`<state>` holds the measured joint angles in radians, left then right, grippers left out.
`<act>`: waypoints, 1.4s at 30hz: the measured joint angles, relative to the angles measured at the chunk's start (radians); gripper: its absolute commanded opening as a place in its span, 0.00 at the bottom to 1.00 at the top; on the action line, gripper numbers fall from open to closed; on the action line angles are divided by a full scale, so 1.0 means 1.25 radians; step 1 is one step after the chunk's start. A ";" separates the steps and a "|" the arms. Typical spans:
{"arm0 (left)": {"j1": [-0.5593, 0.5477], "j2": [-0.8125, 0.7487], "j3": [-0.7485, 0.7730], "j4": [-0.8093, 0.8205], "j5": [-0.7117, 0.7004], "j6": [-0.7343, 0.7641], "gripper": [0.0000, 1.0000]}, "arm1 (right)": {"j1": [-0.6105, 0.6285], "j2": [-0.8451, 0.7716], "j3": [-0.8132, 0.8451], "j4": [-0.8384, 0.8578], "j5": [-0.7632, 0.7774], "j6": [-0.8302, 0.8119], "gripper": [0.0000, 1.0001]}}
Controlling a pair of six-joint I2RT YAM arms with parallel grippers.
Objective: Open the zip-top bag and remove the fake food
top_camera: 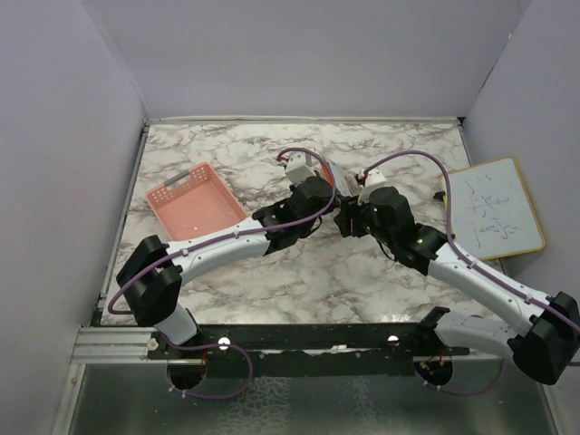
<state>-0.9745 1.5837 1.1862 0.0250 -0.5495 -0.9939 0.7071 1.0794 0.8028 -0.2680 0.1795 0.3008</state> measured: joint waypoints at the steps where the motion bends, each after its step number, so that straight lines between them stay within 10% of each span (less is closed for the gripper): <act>1: 0.000 -0.007 -0.002 0.001 0.006 -0.003 0.00 | 0.000 0.005 0.000 0.005 0.009 -0.001 0.47; 11: 0.003 -0.022 -0.017 0.002 0.017 -0.006 0.03 | 0.001 -0.007 -0.004 0.013 0.063 -0.012 0.10; 23: 0.015 -0.114 -0.134 0.069 0.000 0.139 0.82 | 0.001 -0.054 -0.003 0.030 0.059 -0.061 0.01; 34: 0.179 -0.439 -0.373 0.274 0.051 0.340 0.88 | -0.009 -0.038 0.097 -0.004 0.069 -0.125 0.01; 42: 0.223 -0.361 -0.477 0.479 0.265 0.448 0.90 | -0.018 -0.057 0.165 -0.024 -0.049 -0.150 0.01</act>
<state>-0.6956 1.1320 0.5900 0.6243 -0.2188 -0.4339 0.6849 1.0080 1.0092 -0.2977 0.1177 0.1131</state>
